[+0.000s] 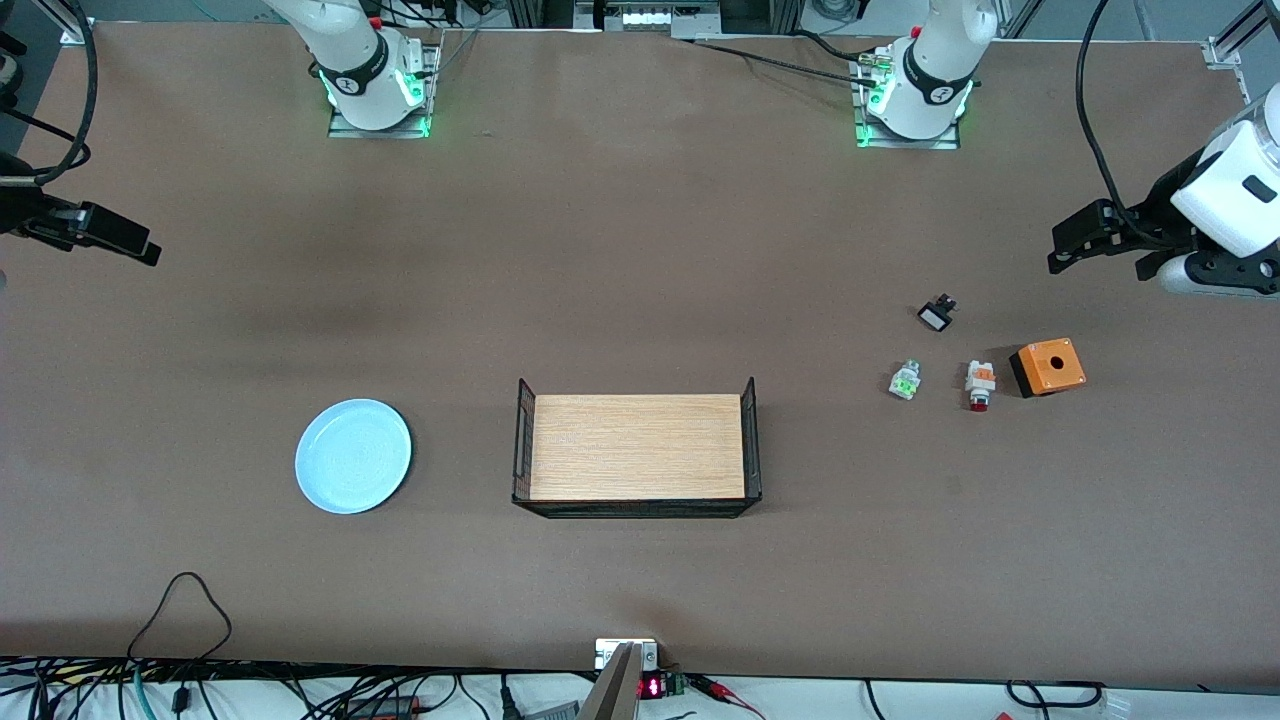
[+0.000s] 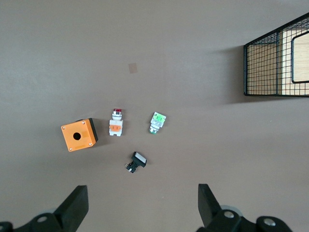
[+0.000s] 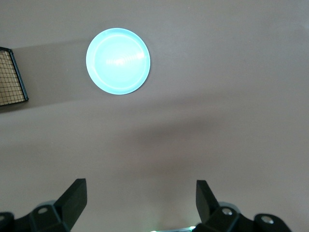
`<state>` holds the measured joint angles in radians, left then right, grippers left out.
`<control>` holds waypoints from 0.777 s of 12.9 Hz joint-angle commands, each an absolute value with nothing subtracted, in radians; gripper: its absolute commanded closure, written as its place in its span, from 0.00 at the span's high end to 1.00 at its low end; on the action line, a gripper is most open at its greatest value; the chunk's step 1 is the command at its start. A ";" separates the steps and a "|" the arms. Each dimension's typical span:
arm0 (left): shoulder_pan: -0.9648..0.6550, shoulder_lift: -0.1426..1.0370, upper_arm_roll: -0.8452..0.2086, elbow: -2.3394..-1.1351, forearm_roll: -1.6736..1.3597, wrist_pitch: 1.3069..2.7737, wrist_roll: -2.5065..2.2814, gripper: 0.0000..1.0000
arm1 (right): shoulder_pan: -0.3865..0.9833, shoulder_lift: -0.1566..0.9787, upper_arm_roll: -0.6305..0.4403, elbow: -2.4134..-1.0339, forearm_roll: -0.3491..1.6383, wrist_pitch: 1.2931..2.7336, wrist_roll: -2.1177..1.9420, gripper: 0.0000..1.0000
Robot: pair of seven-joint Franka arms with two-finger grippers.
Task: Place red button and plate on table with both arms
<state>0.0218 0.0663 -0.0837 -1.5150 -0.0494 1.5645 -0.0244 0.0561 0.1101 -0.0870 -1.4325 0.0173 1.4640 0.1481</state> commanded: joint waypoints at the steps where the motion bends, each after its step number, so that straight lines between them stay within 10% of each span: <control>1: 0.031 0.038 -0.091 -1.542 -0.064 1.563 -0.026 1.00 | 0.084 0.029 -0.103 -1.505 0.006 1.496 0.153 1.00; 10: 0.031 0.038 -0.089 -1.542 -0.067 1.566 -0.026 1.00 | 0.075 -0.110 -0.049 -1.681 0.014 1.542 0.156 1.00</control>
